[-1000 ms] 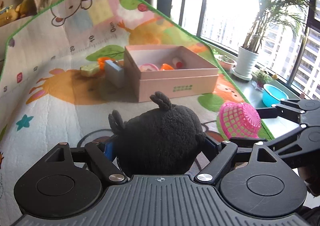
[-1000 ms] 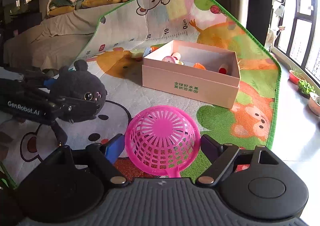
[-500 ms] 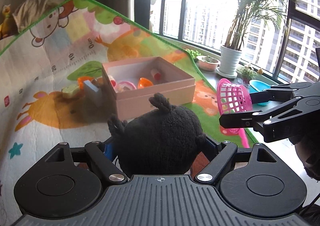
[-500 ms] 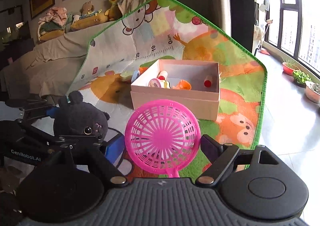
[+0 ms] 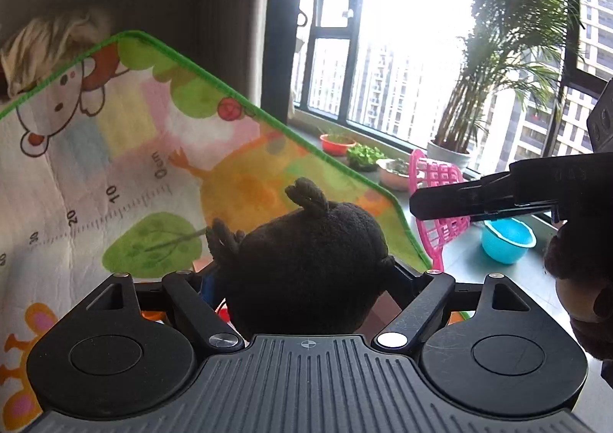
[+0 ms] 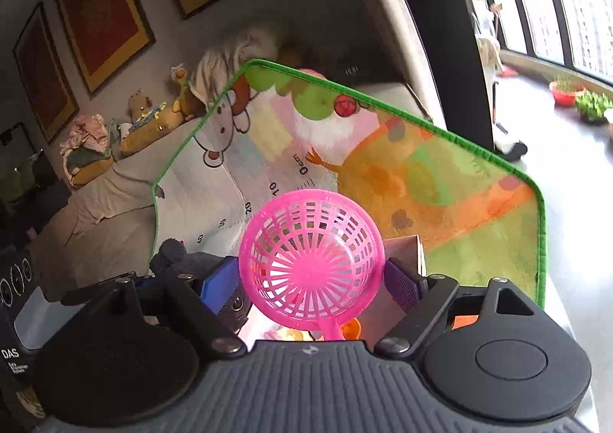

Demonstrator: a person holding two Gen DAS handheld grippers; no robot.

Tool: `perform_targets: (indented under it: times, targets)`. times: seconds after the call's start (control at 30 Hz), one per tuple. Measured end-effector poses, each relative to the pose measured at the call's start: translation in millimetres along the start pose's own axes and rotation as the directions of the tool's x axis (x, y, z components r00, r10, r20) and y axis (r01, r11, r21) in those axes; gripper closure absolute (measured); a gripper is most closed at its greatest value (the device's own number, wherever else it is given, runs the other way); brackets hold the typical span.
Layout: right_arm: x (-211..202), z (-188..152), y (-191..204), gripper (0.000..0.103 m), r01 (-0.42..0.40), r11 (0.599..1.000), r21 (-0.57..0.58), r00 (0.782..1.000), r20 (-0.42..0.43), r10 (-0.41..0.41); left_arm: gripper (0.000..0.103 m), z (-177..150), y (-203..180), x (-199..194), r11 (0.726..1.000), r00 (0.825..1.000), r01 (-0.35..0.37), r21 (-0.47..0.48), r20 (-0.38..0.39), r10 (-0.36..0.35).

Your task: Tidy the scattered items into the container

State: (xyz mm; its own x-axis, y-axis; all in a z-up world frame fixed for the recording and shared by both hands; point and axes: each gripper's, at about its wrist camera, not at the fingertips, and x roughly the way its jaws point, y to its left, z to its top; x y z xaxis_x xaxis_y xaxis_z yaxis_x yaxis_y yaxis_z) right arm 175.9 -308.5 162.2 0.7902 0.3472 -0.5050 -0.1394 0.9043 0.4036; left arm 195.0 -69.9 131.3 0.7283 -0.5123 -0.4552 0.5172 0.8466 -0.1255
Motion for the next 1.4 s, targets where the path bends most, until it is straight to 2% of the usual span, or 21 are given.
perform_targets:
  times: [0.2,0.27,0.37,0.47,0.53,0.6,0.67,0.73,0.83,0.93,1.0,1.1,1.17,1.27,1.33,1.4]
  targets:
    - [76,13,-26,0.020,0.063,0.995,0.076,0.995,-0.084,-0.056,0.016,6,31,66,0.998,0.997,0.009,-0.058,-0.081,-0.014]
    - [96,11,-32,0.019,0.107,0.990,0.094,0.986,-0.142,-0.093,0.011,2,33,80,0.998,0.992,0.036,-0.057,-0.120,-0.043]
    - [110,6,-39,0.011,0.131,0.985,0.115,0.979,-0.172,-0.110,0.008,-4,32,86,0.996,0.987,0.077,-0.043,-0.135,-0.082]
    - [105,4,-38,0.005,0.144,0.985,0.100,0.984,-0.123,-0.131,0.006,-7,37,70,0.995,0.992,0.075,-0.061,-0.097,-0.081]
    - [100,4,-33,0.005,0.176,0.982,0.068,0.980,-0.102,-0.168,0.006,-13,43,49,0.995,0.997,0.051,-0.083,-0.058,-0.055]
    - [98,3,-27,0.004,0.217,0.976,0.020,0.973,-0.086,-0.214,0.005,-24,44,27,0.998,0.999,0.015,-0.060,-0.028,-0.017]
    - [92,2,-19,0.004,0.259,0.965,-0.035,0.963,-0.061,-0.261,0.002,-41,44,2,0.999,0.999,-0.051,-0.016,0.017,0.051]
    - [87,1,-8,0.004,0.283,0.956,-0.074,0.958,-0.029,-0.285,0.002,-60,46,-18,0.988,0.988,-0.151,0.030,0.050,0.149]
    - [81,3,8,0.005,0.278,0.955,-0.106,0.960,0.009,-0.278,0.001,-86,56,-36,0.966,0.967,-0.256,0.032,0.029,0.255]
    - [90,12,17,0.010,0.268,0.955,-0.126,0.963,0.001,-0.270,0.001,-108,74,-45,0.964,0.965,-0.262,-0.055,-0.018,0.261]
    - [105,17,17,0.024,0.289,0.947,-0.140,0.956,-0.007,-0.293,0.001,-121,85,-50,0.959,0.966,-0.257,-0.119,-0.038,0.254]
    - [132,21,9,0.037,0.326,0.936,-0.129,0.939,-0.067,-0.336,0.001,-133,92,-55,0.955,0.968,-0.252,-0.155,-0.039,0.249]
    - [147,20,1,0.037,0.304,0.948,-0.098,0.934,-0.168,-0.316,0.001,-137,94,-57,0.956,0.969,-0.245,-0.164,-0.040,0.242]
    - [152,14,-3,0.037,0.292,0.955,-0.045,0.914,-0.281,-0.293,0.001,-140,94,-58,0.959,0.973,-0.230,-0.167,-0.038,0.227]
    - [146,14,1,0.037,0.285,0.958,-0.002,0.915,-0.296,-0.273,0.000,-141,94,-55,0.961,0.976,-0.219,-0.168,-0.034,0.217]
    - [136,16,18,0.037,0.294,0.955,-0.026,0.926,-0.238,-0.292,0.000,-144,94,-53,0.961,0.977,-0.214,-0.175,-0.042,0.210]
